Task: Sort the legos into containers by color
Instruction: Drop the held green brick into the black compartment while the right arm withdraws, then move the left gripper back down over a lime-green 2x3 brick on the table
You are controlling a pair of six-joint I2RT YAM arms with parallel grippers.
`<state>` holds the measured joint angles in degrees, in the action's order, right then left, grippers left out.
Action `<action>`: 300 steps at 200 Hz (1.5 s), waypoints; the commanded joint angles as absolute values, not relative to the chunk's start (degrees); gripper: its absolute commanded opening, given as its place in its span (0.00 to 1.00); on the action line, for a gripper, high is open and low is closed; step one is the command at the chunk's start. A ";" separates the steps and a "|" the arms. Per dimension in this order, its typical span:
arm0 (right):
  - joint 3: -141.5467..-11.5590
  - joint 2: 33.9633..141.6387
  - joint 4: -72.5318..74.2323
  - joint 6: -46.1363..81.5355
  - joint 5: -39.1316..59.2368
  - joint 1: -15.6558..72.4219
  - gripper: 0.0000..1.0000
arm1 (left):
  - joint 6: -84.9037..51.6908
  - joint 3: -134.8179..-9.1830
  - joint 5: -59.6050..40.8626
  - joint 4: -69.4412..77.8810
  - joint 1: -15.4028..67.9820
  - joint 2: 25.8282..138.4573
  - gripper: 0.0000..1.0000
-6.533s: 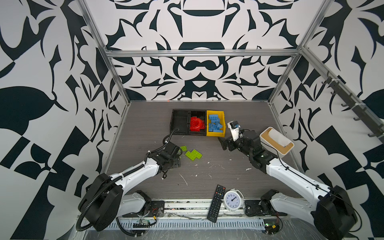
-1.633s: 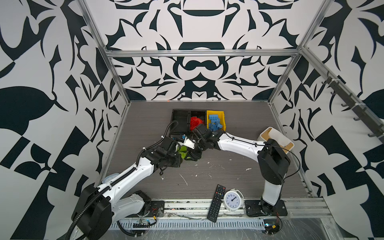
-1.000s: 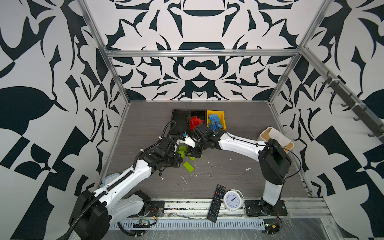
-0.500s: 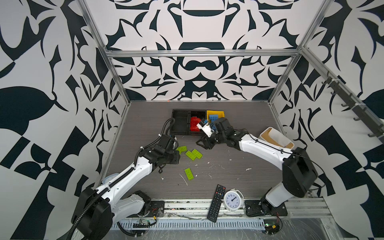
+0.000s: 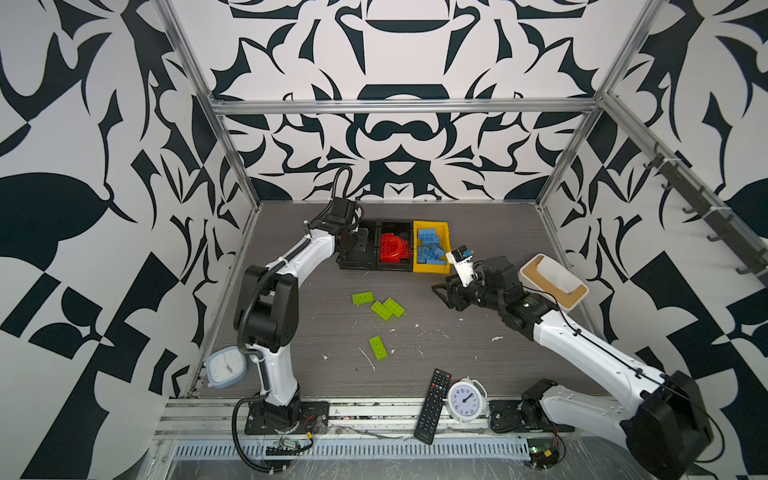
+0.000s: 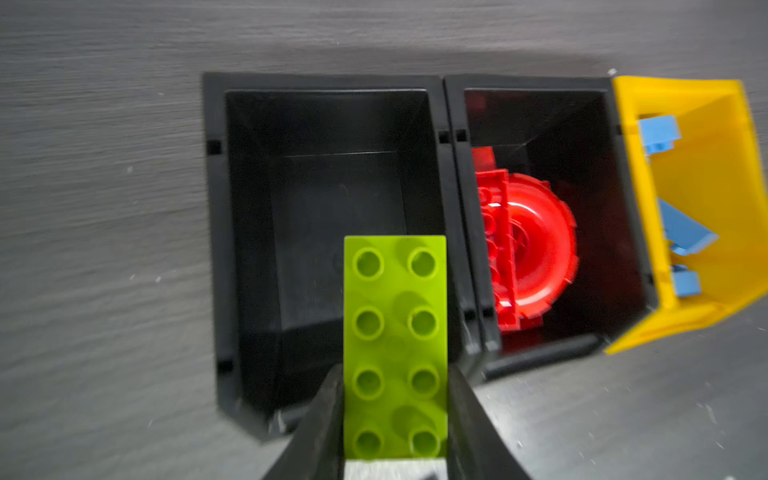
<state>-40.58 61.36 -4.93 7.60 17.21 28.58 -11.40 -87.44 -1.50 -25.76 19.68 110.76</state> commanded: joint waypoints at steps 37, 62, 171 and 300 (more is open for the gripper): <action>-38.29 56.69 -3.10 6.94 14.77 27.69 0.64 | -9.70 -91.87 -1.09 -29.05 19.05 115.47 0.33; -38.25 56.77 -2.30 6.74 14.94 27.58 0.68 | -8.84 -92.52 0.30 -30.20 19.07 116.02 0.44; -35.32 56.95 2.76 7.38 12.50 27.25 0.75 | -23.77 -65.89 -2.03 -40.68 28.33 87.68 0.63; -32.97 59.01 4.57 7.89 11.11 27.24 0.76 | -52.17 -47.88 -0.54 -38.08 51.64 79.29 0.69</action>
